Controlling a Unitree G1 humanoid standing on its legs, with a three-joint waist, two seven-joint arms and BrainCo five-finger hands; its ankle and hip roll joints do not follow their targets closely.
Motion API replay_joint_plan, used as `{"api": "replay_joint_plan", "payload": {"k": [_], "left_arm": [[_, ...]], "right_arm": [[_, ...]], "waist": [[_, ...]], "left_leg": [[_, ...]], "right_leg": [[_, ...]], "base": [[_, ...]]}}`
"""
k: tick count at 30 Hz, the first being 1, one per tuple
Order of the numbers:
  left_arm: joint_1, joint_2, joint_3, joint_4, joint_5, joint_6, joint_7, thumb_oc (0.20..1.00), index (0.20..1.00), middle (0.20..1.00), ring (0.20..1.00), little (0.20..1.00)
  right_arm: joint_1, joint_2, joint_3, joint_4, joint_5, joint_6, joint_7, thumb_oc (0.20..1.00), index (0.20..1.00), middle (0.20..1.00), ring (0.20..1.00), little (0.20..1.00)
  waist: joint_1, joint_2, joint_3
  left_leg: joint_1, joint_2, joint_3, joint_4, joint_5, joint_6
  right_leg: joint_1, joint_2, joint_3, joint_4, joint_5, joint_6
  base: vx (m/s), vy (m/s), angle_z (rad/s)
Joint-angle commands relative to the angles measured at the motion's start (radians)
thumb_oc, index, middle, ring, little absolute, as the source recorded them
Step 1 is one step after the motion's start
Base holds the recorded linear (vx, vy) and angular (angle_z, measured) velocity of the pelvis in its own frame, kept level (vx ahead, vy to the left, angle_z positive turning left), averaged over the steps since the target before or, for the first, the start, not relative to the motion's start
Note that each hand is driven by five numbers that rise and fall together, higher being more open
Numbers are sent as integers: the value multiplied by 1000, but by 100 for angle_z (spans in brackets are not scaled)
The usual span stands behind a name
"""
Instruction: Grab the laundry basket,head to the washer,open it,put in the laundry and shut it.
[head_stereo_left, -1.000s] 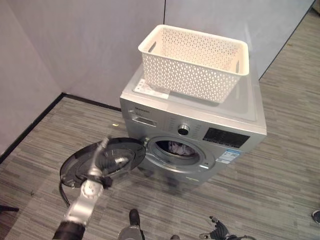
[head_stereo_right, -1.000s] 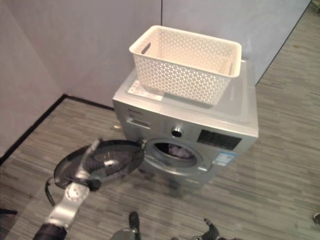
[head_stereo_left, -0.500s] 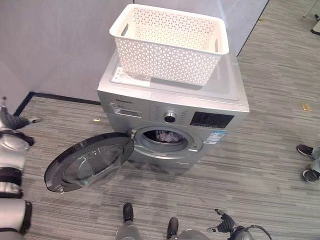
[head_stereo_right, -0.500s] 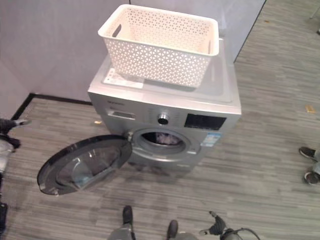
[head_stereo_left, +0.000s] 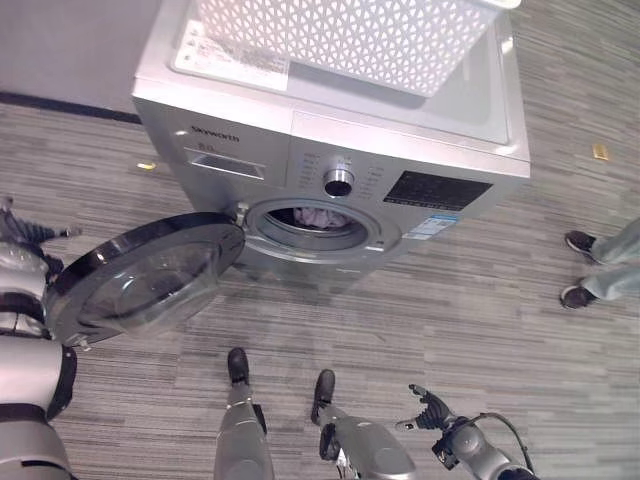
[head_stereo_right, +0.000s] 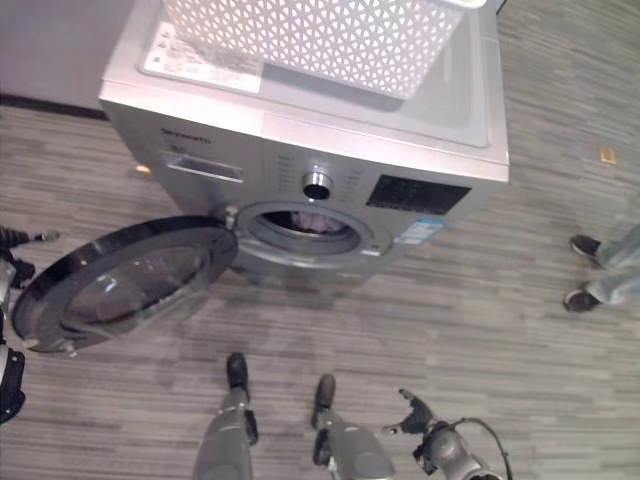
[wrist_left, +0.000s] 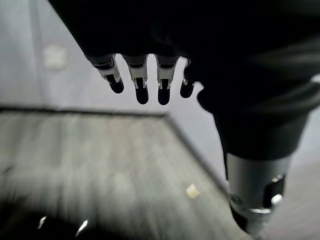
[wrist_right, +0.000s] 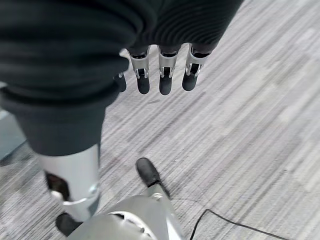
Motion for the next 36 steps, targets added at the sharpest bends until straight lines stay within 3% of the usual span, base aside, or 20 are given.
{"api": "replay_joint_plan", "payload": {"k": [1,8,13,17,18,19,22,23,24,29,32,33,36], "left_arm": [[72,1,36,100,-3,22,-41,1000,1000,1000,1000,1000],[68,-20,27,106,8,28,-40,1000,1000,1000,1000,1000],[82,-107,0,23,-13,7,0,1000,1000,1000,1000,1000],[213,-258,-14,-136,-46,-24,30,1000,1000,1000,1000,1000],[213,-258,-13,-136,-45,-24,30,1000,1000,1000,1000,1000],[316,-321,-10,-256,-85,-59,26,1000,1000,1000,1000,1000],[505,-397,-14,-478,-132,-95,-15,1000,1000,1000,1000,1000],[509,-398,-13,-482,-131,-93,-15,1000,1000,1000,1000,1000],[627,-431,-21,-613,-166,-107,-44,1000,1000,1000,1000,1000],[956,-453,-70,-944,-347,-134,-176,1000,1000,1000,1000,1000],[1012,-442,-85,-1018,-384,-135,-202,1000,1000,1000,1000,1000],[1065,-427,-91,-1088,-400,-122,-220,1000,1000,1000,1000,1000],[1049,-437,-115,-1088,-427,-108,-235,1000,1000,1000,1000,1000]], "right_arm": [[40,-35,13,-20,27,4,13,1000,1000,1000,1000,1000],[42,-76,28,-105,16,1,30,1000,1000,1000,1000,1000],[46,-89,16,-138,7,-3,21,1000,1000,1000,1000,1000],[56,-122,-47,-193,-5,-7,5,1000,1000,1000,1000,1000],[56,-122,-47,-193,-5,-7,5,1000,1000,1000,1000,1000],[57,-134,-90,-209,-9,-9,-2,1000,1000,1000,1000,1000],[65,-150,-153,-211,-19,-9,-6,1000,1000,1000,1000,1000],[67,-151,-152,-211,-20,-9,-6,1000,1000,1000,1000,1000],[69,-162,-191,-204,-22,-7,-5,1000,1000,1000,1000,1000],[78,-191,-287,-187,-1,-23,-27,1000,1000,1000,1000,1000],[89,-194,-301,-191,-1,-29,-35,1000,1000,1000,1000,1000],[107,-193,-315,-180,-12,-33,-42,1000,1000,1000,1000,1000],[121,-186,-315,-170,-17,-30,-41,1000,1000,1000,1000,1000]], "waist": [[1,18,-62],[-11,-9,-52],[-6,8,-38],[7,43,-24],[7,44,-24],[16,68,-30],[23,109,-53],[22,110,-54],[22,138,-72],[15,223,-123],[7,230,-141],[3,259,-170],[-9,270,-186]], "left_leg": [[-75,31,-23,87,-18,-10],[-99,39,-27,113,-27,-9],[-90,36,-36,119,-27,-9],[-56,36,-39,113,-10,-12],[-56,36,-39,113,-10,-12],[-28,40,-41,84,16,-17],[14,52,-33,20,64,-24],[16,53,-33,17,65,-24],[39,62,-26,-15,91,-28],[84,79,-15,-42,158,-31],[103,63,5,-40,128,-40],[118,63,32,-53,143,-32],[127,60,46,-50,155,-37]], "right_leg": [[-35,-54,78,179,-160,40],[-67,-44,85,200,-164,33],[-68,-42,82,229,-181,25],[-46,-30,91,241,-202,7],[-46,-30,91,241,-202,7],[-27,-21,94,234,-206,2],[4,-7,97,212,-212,-3],[5,-7,97,211,-212,-3],[25,4,98,195,-214,-6],[88,27,114,139,-189,-22],[120,13,115,115,-194,-13],[145,11,102,94,-177,-12],[163,5,92,88,-178,-11]], "base": [[-3,1,-6],[4,-10,-2],[0,0,0],[-22,-46,2],[-26,-72,3],[-23,-63,2],[-16,-63,-10],[-2,-55,-12],[-4,-76,-6],[-36,-72,-5],[13,-42,-7],[62,-59,-7],[40,-20,-3]]}}
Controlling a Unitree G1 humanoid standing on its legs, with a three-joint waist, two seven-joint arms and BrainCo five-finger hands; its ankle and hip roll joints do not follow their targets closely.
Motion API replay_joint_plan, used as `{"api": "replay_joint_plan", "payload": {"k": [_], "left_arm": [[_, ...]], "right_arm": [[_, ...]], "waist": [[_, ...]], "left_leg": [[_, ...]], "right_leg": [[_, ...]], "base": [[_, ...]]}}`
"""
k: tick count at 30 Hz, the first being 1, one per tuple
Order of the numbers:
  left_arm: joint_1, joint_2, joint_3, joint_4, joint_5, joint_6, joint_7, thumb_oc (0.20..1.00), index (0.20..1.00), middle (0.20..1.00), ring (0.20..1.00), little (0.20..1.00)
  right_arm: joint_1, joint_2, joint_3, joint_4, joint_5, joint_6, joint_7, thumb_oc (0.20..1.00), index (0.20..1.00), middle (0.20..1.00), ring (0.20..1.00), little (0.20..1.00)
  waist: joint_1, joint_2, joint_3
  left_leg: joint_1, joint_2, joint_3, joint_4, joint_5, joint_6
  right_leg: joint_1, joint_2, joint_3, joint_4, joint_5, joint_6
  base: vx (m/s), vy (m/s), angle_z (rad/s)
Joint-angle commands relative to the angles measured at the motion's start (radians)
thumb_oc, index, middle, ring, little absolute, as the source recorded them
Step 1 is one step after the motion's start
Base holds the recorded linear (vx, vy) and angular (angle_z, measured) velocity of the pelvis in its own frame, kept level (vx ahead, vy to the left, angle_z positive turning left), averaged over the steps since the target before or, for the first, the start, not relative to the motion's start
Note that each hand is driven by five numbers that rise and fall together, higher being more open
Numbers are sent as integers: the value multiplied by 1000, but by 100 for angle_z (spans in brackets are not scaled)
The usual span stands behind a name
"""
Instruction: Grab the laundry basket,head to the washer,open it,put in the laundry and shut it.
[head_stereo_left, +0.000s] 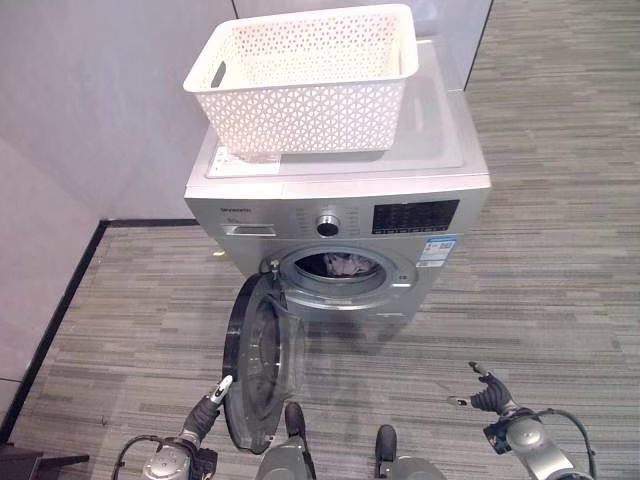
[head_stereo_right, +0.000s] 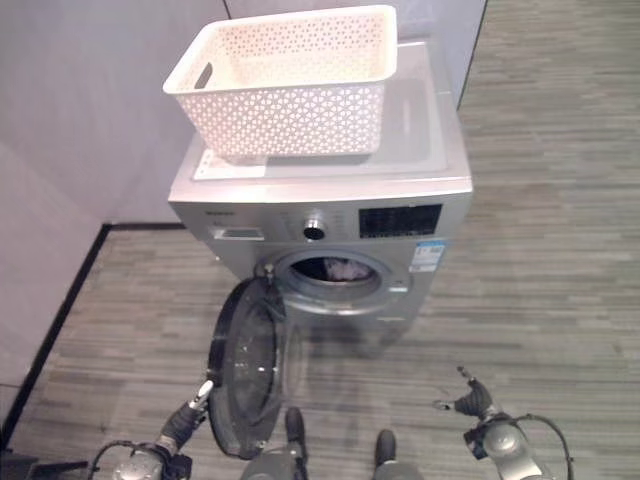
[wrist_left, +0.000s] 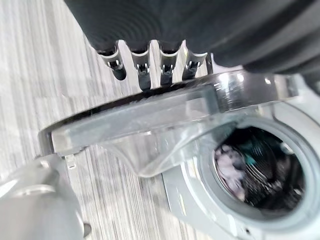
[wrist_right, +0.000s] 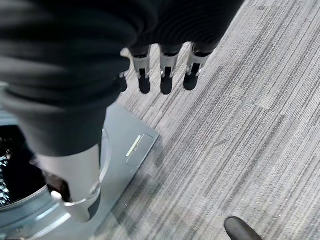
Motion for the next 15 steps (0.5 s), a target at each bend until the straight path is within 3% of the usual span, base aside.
{"api": "replay_joint_plan", "payload": {"k": [1,4,5,7,8,10,11,12,15], "left_arm": [[-111,-17,-51,-3,-35,-46,-61,1000,1000,1000,1000,1000],[-140,-42,-50,20,-13,-49,-43,1000,1000,1000,1000,1000],[-154,-59,-47,33,-13,-53,-29,1000,1000,1000,1000,1000],[-157,-63,-42,28,-13,-55,-26,1000,1000,1000,1000,1000],[-163,-65,-28,-1,-39,-64,-11,1000,1000,1000,1000,1000],[-154,-52,-9,-35,-59,-61,-12,1000,1000,1000,1000,1000],[-138,-50,-5,-37,-58,-58,-28,1000,1000,1000,1000,1000],[-137,-49,-4,-38,-58,-58,-28,1000,1000,1000,1000,1000],[-210,-46,-51,60,-57,-56,-42,1000,1000,1000,1000,1000]], "right_arm": [[-14,-19,-20,18,-7,-25,-22,1000,1000,1000,1000,1000],[-6,-7,-22,19,-6,-19,-19,1000,1000,1000,1000,1000],[10,3,-27,3,-3,-15,-18,1000,1000,1000,1000,1000],[18,3,-27,0,-2,-15,-16,1000,1000,1000,1000,1000],[23,-6,-29,-29,3,-9,-17,1000,1000,1000,1000,1000],[26,-14,-16,-63,4,-5,-5,1000,1000,1000,1000,1000],[31,-20,-8,-75,2,-6,11,1000,1000,1000,1000,1000],[32,-20,-8,-76,2,-5,12,1000,1000,1000,1000,1000],[-61,-70,65,-86,-26,0,38,1000,1000,1000,1000,1000]], "waist": [[-32,-21,-41],[-37,-14,-52],[-37,-6,-61],[-38,-4,-62],[-31,1,-47],[-34,-3,-31],[-39,-14,-38],[-39,-15,-37],[-44,-41,20]], "left_leg": [[-102,28,10,24,142,-24],[-90,24,16,6,169,-35],[-104,21,11,-5,207,-54],[-106,16,14,-11,214,-57],[-150,6,23,1,266,-78],[-158,-19,51,16,228,-60],[-137,-46,60,9,156,-41],[-135,-48,62,11,153,-39],[-233,-105,20,172,52,-6]], "right_leg": [[-21,-30,43,126,-157,8],[-11,-34,40,119,-156,13],[-14,-36,28,103,-145,15],[-9,-39,22,96,-143,18],[-13,-39,5,79,-128,16],[-28,-46,-3,82,-127,20],[-25,-58,6,73,-137,31],[-24,-60,7,74,-137,32],[-135,-70,48,78,-93,32]], "base": [[25,-21,3],[27,2,0],[0,0,0],[-32,-10,2],[-112,-38,5],[-86,-48,14],[16,-27,25],[-71,-21,18],[-273,8,-10]]}}
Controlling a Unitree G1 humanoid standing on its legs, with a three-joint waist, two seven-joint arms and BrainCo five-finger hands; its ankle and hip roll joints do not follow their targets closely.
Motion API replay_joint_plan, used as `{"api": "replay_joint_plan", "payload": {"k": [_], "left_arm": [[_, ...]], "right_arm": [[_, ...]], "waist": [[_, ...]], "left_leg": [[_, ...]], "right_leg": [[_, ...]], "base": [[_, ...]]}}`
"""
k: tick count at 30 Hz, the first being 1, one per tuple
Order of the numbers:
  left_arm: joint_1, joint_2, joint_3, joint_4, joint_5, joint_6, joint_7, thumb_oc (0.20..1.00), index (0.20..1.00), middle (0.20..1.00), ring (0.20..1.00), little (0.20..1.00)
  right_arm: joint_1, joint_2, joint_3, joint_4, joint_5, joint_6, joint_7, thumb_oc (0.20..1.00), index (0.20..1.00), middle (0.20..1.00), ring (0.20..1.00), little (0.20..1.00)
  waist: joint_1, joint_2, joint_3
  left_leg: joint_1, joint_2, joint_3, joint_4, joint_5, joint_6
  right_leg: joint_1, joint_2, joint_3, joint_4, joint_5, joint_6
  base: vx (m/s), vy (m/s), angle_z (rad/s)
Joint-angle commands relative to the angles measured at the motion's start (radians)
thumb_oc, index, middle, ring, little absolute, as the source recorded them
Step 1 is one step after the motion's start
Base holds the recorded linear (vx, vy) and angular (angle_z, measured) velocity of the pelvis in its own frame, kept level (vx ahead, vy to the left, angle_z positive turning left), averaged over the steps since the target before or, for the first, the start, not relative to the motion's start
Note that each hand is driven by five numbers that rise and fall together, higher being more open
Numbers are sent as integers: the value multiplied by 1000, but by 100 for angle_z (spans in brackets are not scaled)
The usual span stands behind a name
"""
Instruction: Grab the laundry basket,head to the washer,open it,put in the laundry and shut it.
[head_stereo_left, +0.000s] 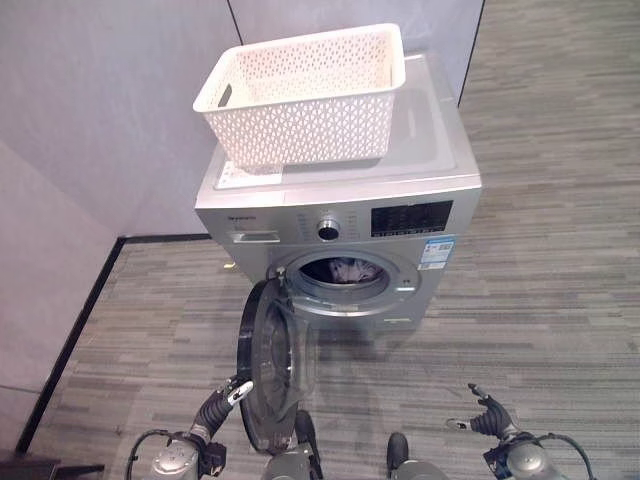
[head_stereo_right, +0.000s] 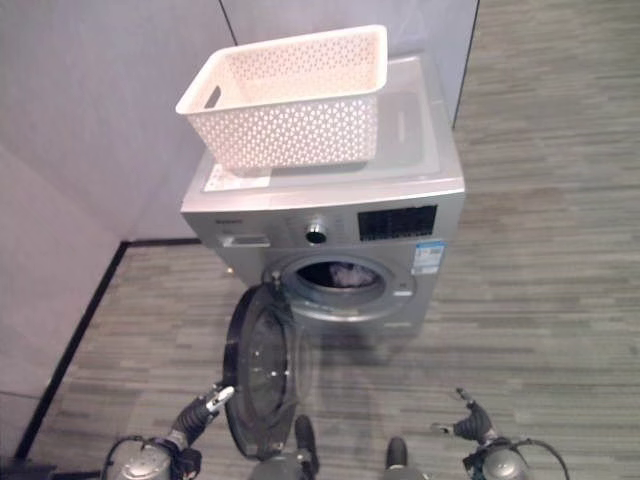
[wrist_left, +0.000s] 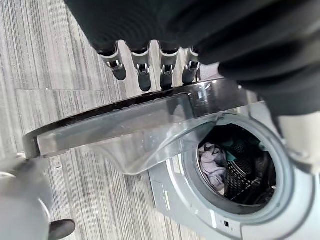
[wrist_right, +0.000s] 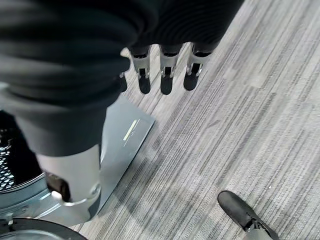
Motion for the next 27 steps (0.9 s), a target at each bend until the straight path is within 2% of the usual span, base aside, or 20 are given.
{"api": "replay_joint_plan", "payload": {"k": [1,3,4,5,6,7,9,10,11,12,16,18,22,25,27], "left_arm": [[-170,1,-40,69,-5,-54,-22,1000,1000,1000,1000,1000],[-250,-23,-44,158,54,-60,8,1000,1000,1000,1000,1000],[-290,-37,-43,186,61,-68,16,1000,1000,1000,1000,1000],[-348,-53,-41,230,61,-73,42,1000,1000,1000,1000,1000],[-348,-54,-41,230,61,-73,42,1000,1000,1000,1000,1000],[-463,-87,-24,298,43,-71,72,1000,1000,1000,1000,1000],[-546,-121,-18,357,34,-77,120,1000,1000,1000,1000,1000],[-602,-123,-15,383,37,-77,137,1000,1000,1000,1000,1000],[-606,-125,-17,387,36,-78,137,1000,1000,1000,1000,1000],[-673,-125,-12,386,44,-88,171,1000,1000,1000,1000,1000],[-720,-135,-17,383,44,-97,184,1000,1000,1000,1000,1000],[-816,-176,-49,443,37,-92,203,1000,1000,1000,1000,1000],[-894,-234,-86,506,36,-83,210,1000,1000,1000,1000,1000],[-982,-314,-139,552,-3,-88,211,1000,1000,1000,1000,1000],[-986,-315,-138,556,-4,-90,210,1000,1000,1000,1000,1000]], "right_arm": [[-150,-59,70,-27,-27,-15,29,1000,1000,1000,1000,1000],[-204,-73,128,-49,-37,-17,49,1000,1000,1000,1000,1000],[-224,-74,151,-60,-36,-21,57,1000,1000,1000,1000,1000],[-241,-71,160,-78,-28,-24,50,1000,1000,1000,1000,1000],[-241,-71,160,-78,-28,-24,50,1000,1000,1000,1000,1000],[-217,-60,150,-129,-6,-22,44,1000,1000,1000,1000,1000],[-165,-51,128,-174,14,-25,30,1000,1000,1000,1000,1000],[-137,-47,111,-200,22,-28,28,1000,1000,1000,1000,1000],[-135,-49,107,-203,22,-27,29,1000,1000,1000,1000,1000],[-90,-57,78,-244,31,-32,25,1000,1000,1000,1000,1000],[-39,-64,55,-238,32,-38,33,1000,1000,1000,1000,1000],[-4,-64,48,-180,35,-33,30,1000,1000,1000,1000,1000],[-4,-62,54,-134,43,-26,29,1000,1000,1000,1000,1000],[-27,-53,75,-72,63,-22,19,1000,1000,1000,1000,1000],[-30,-53,75,-70,63,-23,19,1000,1000,1000,1000,1000]], "waist": [[-34,-86,67],[-36,-112,82],[-38,-122,84],[-48,-139,96],[-48,-138,96],[-89,-161,93],[-112,-160,87],[-135,-159,80],[-133,-160,82],[-147,-173,88],[-155,-178,76],[-171,-180,65],[-182,-177,55],[-201,-177,47],[-201,-177,48]], "left_leg": [[-176,-65,-43,179,-7,46],[-181,-82,-50,294,-127,83],[-166,-80,-31,326,-207,104],[-178,-68,-5,411,-242,114],[-179,-67,-5,412,-243,114],[-137,-11,102,482,-347,136],[-93,-2,144,484,-393,148],[-58,9,184,433,-413,142],[-52,5,186,424,-410,143],[-63,-17,178,425,-424,147],[-77,-14,192,425,-433,150],[-99,-12,202,447,-440,152],[-104,-20,206,442,-443,156],[-105,-33,211,429,-442,160],[-105,-33,211,428,-442,160]], "right_leg": [[-76,-28,62,63,-93,25],[-129,-25,92,86,-75,28],[-156,-16,104,98,-71,34],[-186,-8,105,116,-60,32],[-186,-8,105,116,-60,32],[-223,-8,85,139,-60,29],[-228,-11,44,133,-57,33],[-241,-14,22,137,-51,39],[-240,-16,22,138,-51,41],[-269,-21,22,146,-28,41],[-295,-21,18,153,-15,41],[-317,-25,13,159,-4,35],[-326,-24,16,164,-1,34],[-340,-23,24,166,1,36],[-340,-23,24,166,1,36]], "base": [[-248,5,-38],[-196,-13,-65],[-218,-83,-61],[-136,-72,-43],[-206,-128,-35],[-124,-63,-9],[-133,-60,85],[-77,-19,128],[-191,45,120],[-159,38,43],[-105,7,4],[-89,-13,3],[-18,0,-1],[-8,-3,-1],[6,-3,-4]]}}
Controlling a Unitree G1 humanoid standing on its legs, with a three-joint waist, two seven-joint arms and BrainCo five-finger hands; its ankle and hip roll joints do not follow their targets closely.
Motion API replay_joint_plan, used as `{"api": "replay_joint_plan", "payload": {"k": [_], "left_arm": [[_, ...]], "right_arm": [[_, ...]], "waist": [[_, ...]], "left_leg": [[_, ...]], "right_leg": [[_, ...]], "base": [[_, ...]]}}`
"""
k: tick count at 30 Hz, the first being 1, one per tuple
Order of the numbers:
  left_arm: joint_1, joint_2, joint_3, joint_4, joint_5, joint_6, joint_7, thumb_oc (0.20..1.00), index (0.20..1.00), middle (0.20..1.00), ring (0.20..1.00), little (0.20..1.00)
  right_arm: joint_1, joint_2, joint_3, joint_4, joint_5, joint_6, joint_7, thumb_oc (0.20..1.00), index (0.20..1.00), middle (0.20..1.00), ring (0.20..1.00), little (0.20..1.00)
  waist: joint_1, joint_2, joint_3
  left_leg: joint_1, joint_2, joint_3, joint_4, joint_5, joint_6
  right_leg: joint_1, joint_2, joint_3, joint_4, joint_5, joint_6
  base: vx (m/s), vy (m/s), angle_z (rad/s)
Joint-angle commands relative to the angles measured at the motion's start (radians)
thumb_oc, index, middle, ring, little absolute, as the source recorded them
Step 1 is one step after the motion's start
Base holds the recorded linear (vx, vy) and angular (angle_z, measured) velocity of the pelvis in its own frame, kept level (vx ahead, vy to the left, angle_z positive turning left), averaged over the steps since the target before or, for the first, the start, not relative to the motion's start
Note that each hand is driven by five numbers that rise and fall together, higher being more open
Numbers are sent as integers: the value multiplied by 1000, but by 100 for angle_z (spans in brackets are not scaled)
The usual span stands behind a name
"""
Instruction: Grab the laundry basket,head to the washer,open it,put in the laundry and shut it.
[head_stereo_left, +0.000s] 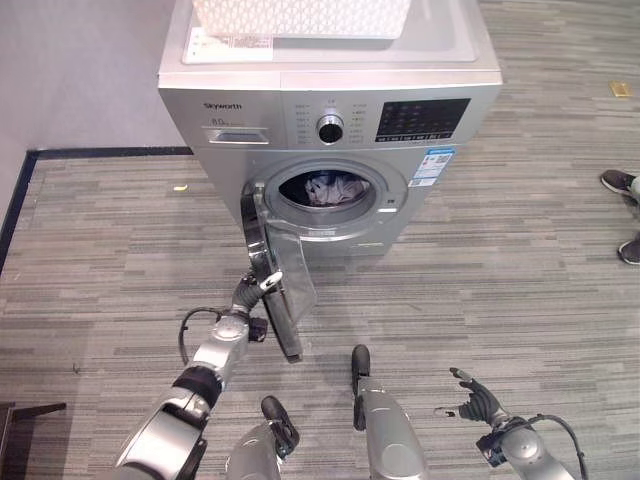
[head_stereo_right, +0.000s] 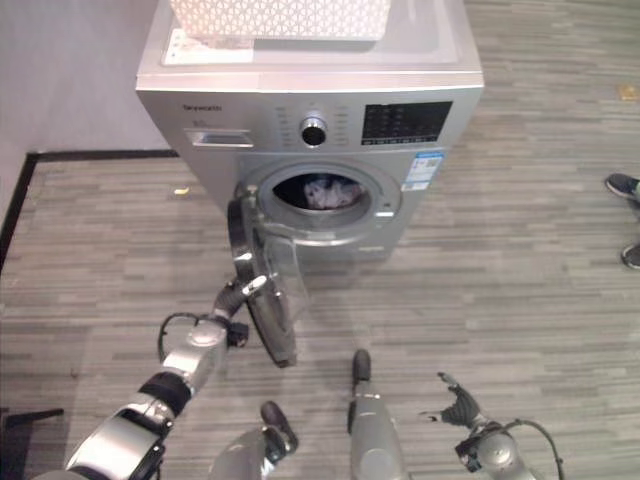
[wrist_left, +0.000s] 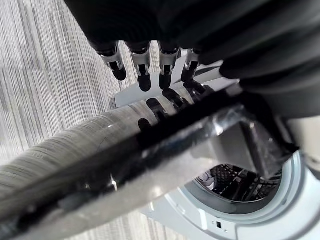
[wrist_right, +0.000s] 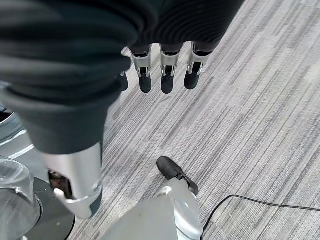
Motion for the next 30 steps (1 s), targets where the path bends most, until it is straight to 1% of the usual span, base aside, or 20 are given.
{"api": "replay_joint_plan", "payload": {"k": [1,4,6,8,10,11,12,14,18,19,20,21,22,23,24,25,27,28,29,30], "left_arm": [[-239,-139,-105,-5,-30,-86,-72,1000,1000,1000,1000,1000],[-331,-270,-176,-25,-88,-144,-49,1000,1000,1000,1000,1000],[-353,-290,-184,-26,-104,-153,-46,1000,1000,1000,1000,1000],[-401,-338,-234,-51,-104,-181,-36,1000,1000,1000,1000,1000],[-419,-353,-254,-96,-139,-209,-37,1000,1000,1000,1000,1000],[-418,-353,-254,-97,-139,-209,-36,1000,1000,1000,1000,1000],[-420,-352,-273,-145,-155,-234,-40,1000,1000,1000,1000,1000],[-405,-339,-287,-180,-137,-248,-39,1000,1000,1000,1000,1000],[-271,-230,-292,-319,-116,-288,-65,1000,1000,1000,1000,1000],[-163,-147,-292,-412,-98,-301,-93,1000,1000,1000,1000,1000],[-41,-69,-282,-487,-54,-312,-129,1000,1000,1000,1000,1000],[94,4,-255,-524,-12,-332,-161,1000,1000,1000,1000,1000],[95,5,-255,-525,-12,-332,-161,1000,1000,1000,1000,1000],[200,43,-219,-505,-38,-323,-209,1000,1000,1000,1000,1000],[260,73,-183,-490,-48,-321,-231,1000,1000,1000,1000,1000],[314,108,-168,-489,-38,-329,-250,1000,1000,1000,1000,1000],[431,155,-110,-470,-57,-328,-292,1000,1000,1000,1000,1000],[436,158,-108,-472,-58,-327,-295,1000,1000,1000,1000,1000],[493,164,-66,-436,-80,-316,-312,1000,1000,1000,1000,1000],[534,173,-33,-411,-74,-318,-320,1000,1000,1000,1000,1000]], "right_arm": [[-14,-50,29,-8,36,-17,-18,1000,1000,1000,1000,1000],[1,-71,78,-53,40,-31,-12,1000,1000,1000,1000,1000],[5,-77,82,-71,44,-33,-7,1000,1000,1000,1000,1000],[7,-99,99,-104,39,-45,-7,1000,1000,1000,1000,1000],[16,-114,98,-111,27,-54,-16,1000,1000,1000,1000,1000],[18,-114,97,-111,26,-54,-16,1000,1000,1000,1000,1000],[29,-115,89,-112,35,-65,-19,1000,1000,1000,1000,1000],[41,-120,82,-122,38,-76,-20,1000,1000,1000,1000,1000],[38,-112,85,-140,18,-111,-16,1000,1000,1000,1000,1000],[37,-88,77,-134,8,-121,-20,1000,1000,1000,1000,1000],[33,-44,68,-119,4,-135,-26,1000,1000,1000,1000,1000],[24,3,70,-92,-10,-152,-40,1000,1000,1000,1000,1000],[24,4,71,-91,-10,-152,-40,1000,1000,1000,1000,1000],[8,25,76,-67,-26,-152,-42,1000,1000,1000,1000,1000],[0,34,78,-45,-28,-152,-41,1000,1000,1000,1000,1000],[-8,41,79,-15,-32,-150,-36,1000,1000,1000,1000,1000],[-16,55,84,29,-45,-154,-33,1000,1000,1000,1000,1000],[-17,57,87,31,-45,-155,-34,1000,1000,1000,1000,1000],[-12,66,80,50,-44,-155,-35,1000,1000,1000,1000,1000],[-12,70,72,69,-44,-155,-32,1000,1000,1000,1000,1000]], "waist": [[-82,37,-53],[-121,14,-50],[-130,9,-50],[-155,-1,-50],[-164,-2,-53],[-164,-2,-53],[-172,0,-56],[-173,0,-60],[-129,8,-56],[-94,17,-50],[-51,27,-42],[-4,36,-33],[-4,35,-33],[44,42,-25],[71,45,-20],[92,48,-21],[126,50,-31],[123,49,-33],[145,47,-42],[155,49,-51]], "left_leg": [[-6,-21,-4,102,-102,59],[-10,-27,23,96,-115,68],[-12,-27,32,97,-118,70],[-15,-19,46,104,-124,71],[-15,-12,49,111,-127,67],[-15,-11,49,112,-128,67],[-13,-8,49,119,-131,63],[-15,-3,48,128,-130,58],[-16,10,39,148,-121,42],[-16,22,25,171,-99,27],[-8,42,7,202,-59,3],[2,67,-15,250,-3,-30],[3,68,-16,251,-4,-30],[-7,87,-51,331,83,-62],[-23,96,-85,389,128,-82],[-37,103,-116,432,157,-92],[-49,105,-167,483,177,-91],[-50,105,-170,484,177,-92],[-60,91,-211,490,188,-86],[-62,92,-229,462,188,-78]], "right_leg": [[0,128,-43,24,-101,-40],[-21,141,-19,27,-98,-35],[-30,145,-10,29,-98,-34],[-42,149,6,37,-103,-35],[-43,149,10,39,-108,-37],[-43,150,10,39,-108,-38],[-41,152,14,37,-109,-39],[-36,153,13,30,-110,-42],[-2,152,-8,29,-132,-48],[27,145,-29,29,-146,-54],[70,147,-48,24,-164,-62],[126,158,-64,16,-185,-73],[128,158,-64,15,-185,-74],[177,164,-69,2,-200,-86],[201,164,-70,-8,-206,-93],[220,156,-74,-20,-209,-99],[249,139,-76,-35,-211,-102],[250,139,-78,-36,-211,-102],[264,125,-83,-40,-207,-103],[273,109,-96,-47,-207,-96]], "base": [[25,-10,-18],[44,-16,-4],[26,-8,-54],[57,-32,-75],[54,-46,-69],[68,-52,-57],[58,-49,-50],[66,-69,-7],[37,-92,9],[68,-203,9],[125,-288,39],[107,-212,55],[124,-195,58],[73,-126,47],[90,-144,8],[44,-59,-31],[29,-12,-11],[27,4,39],[27,25,38],[63,85,36]]}}
